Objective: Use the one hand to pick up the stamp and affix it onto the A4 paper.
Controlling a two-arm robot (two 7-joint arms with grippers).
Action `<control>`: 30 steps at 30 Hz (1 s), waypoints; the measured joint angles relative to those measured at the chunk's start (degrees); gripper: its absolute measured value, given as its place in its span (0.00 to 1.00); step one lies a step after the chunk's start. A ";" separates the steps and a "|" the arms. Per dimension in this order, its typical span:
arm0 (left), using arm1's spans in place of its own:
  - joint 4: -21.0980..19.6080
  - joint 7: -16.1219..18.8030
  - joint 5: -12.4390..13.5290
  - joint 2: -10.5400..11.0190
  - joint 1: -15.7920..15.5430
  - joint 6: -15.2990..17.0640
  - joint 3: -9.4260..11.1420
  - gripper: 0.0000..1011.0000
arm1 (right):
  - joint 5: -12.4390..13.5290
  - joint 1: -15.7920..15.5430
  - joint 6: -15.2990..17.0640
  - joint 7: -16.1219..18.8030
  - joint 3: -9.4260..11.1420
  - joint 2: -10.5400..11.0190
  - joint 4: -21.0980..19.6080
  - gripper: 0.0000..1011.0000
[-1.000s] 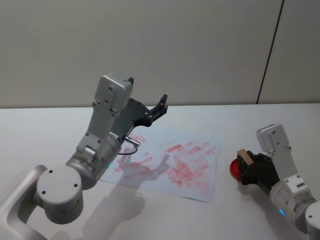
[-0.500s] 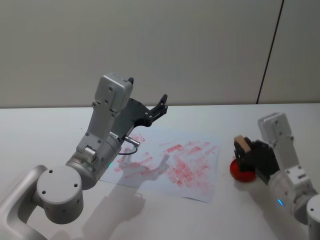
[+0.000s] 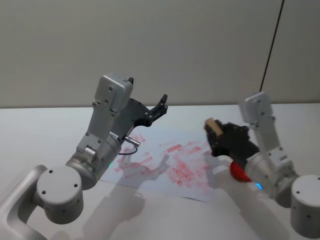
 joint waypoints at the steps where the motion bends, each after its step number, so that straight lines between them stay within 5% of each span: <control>1: 0.00 0.00 0.00 0.00 0.00 0.00 0.00 0.99 | -0.03 0.39 0.48 0.66 -0.30 -0.44 0.29 0.21; 11: 0.00 0.00 0.00 0.00 0.00 0.00 0.00 0.99 | -2.51 2.52 4.37 4.34 -2.63 -3.12 4.17 0.21; 30: 0.00 0.00 0.00 0.00 0.00 0.00 0.00 0.99 | -5.10 3.20 7.33 4.78 -4.83 -5.06 8.67 0.21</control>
